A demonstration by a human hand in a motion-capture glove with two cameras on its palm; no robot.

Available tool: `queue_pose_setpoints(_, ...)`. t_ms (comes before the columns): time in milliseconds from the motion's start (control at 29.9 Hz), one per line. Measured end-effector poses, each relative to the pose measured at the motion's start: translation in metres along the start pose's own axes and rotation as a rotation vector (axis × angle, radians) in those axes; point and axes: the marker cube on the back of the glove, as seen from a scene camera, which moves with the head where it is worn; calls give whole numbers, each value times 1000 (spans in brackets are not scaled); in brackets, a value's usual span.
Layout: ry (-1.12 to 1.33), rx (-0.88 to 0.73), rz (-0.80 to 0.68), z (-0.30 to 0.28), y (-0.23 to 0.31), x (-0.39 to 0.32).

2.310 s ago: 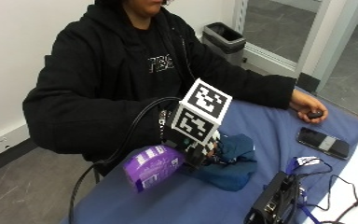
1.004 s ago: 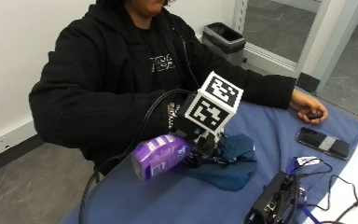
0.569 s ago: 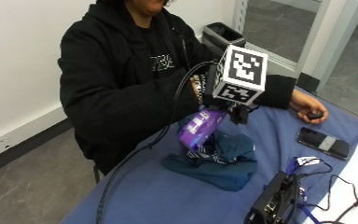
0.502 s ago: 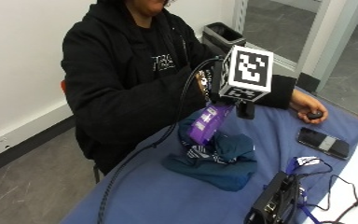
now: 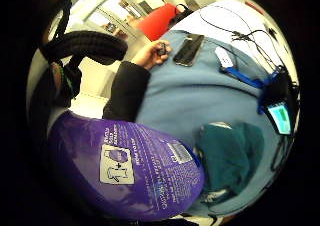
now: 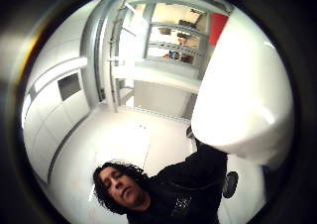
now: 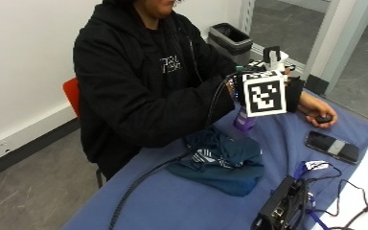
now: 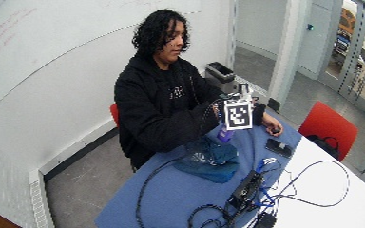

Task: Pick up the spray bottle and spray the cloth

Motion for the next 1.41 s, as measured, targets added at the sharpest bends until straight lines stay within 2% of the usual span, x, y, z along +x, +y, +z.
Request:
queue_pose_setpoints(201,-135,58,-97,25,-2,21)
queue_pose_setpoints(435,-231,89,-125,39,1,50)
queue_pose_setpoints(904,-266,68,-252,37,10,58)
queue_pose_setpoints(1172,-283,45,-255,36,7,60)
queue_pose_setpoints(1339,-280,74,-235,26,-23,61)
queue_pose_setpoints(1406,-281,26,-195,27,-7,61)
